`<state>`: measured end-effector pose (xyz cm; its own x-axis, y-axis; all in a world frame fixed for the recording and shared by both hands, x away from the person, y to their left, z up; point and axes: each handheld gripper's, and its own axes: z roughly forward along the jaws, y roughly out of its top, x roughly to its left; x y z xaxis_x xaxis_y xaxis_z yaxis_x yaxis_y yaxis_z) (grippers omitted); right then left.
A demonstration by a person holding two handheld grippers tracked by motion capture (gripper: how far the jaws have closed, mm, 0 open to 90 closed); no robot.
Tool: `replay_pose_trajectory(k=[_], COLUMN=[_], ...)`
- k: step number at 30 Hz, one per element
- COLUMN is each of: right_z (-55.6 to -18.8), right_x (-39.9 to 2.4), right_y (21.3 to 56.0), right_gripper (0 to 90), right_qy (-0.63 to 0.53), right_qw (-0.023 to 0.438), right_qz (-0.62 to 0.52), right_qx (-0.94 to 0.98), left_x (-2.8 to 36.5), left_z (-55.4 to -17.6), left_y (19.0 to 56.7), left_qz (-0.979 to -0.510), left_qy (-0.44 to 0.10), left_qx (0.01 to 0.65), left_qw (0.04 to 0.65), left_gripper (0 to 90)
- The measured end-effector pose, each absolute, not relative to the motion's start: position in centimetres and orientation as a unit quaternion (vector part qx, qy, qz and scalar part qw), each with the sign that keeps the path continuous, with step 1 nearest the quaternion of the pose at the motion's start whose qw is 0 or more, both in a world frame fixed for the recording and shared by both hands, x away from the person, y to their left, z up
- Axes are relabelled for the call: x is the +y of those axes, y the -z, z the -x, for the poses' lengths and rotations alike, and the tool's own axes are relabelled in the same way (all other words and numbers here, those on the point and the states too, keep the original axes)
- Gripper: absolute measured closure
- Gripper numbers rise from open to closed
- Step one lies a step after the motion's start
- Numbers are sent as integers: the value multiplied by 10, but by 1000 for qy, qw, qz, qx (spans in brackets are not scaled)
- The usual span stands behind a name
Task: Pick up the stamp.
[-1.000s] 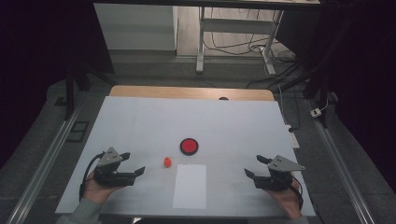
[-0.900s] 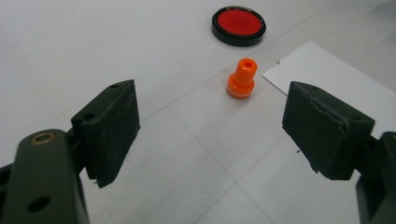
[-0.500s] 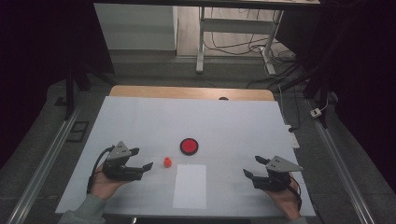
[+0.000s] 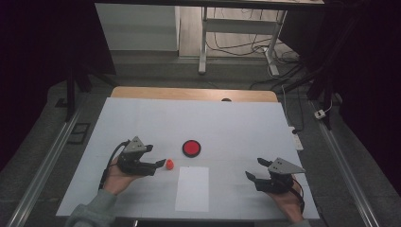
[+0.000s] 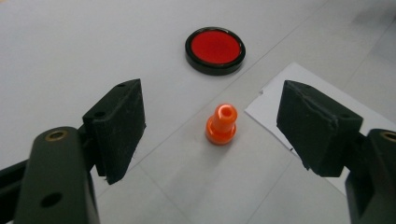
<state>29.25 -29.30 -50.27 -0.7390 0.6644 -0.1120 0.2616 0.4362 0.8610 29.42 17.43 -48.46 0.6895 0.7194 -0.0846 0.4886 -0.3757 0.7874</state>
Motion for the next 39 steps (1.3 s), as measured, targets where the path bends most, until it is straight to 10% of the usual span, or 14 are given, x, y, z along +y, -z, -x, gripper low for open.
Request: replay_pose_trajectory(k=[39], right_z=[-293], right_x=[-291], right_y=[507], right_gripper=[290], right_qy=[-442], right_qw=[222], right_qz=[-283], right_qx=[822], left_x=[136], left_z=[-314], left_y=[506], left_qz=[-867], left_qy=[-121], left_qx=[317], left_qw=[365], left_gripper=[311])
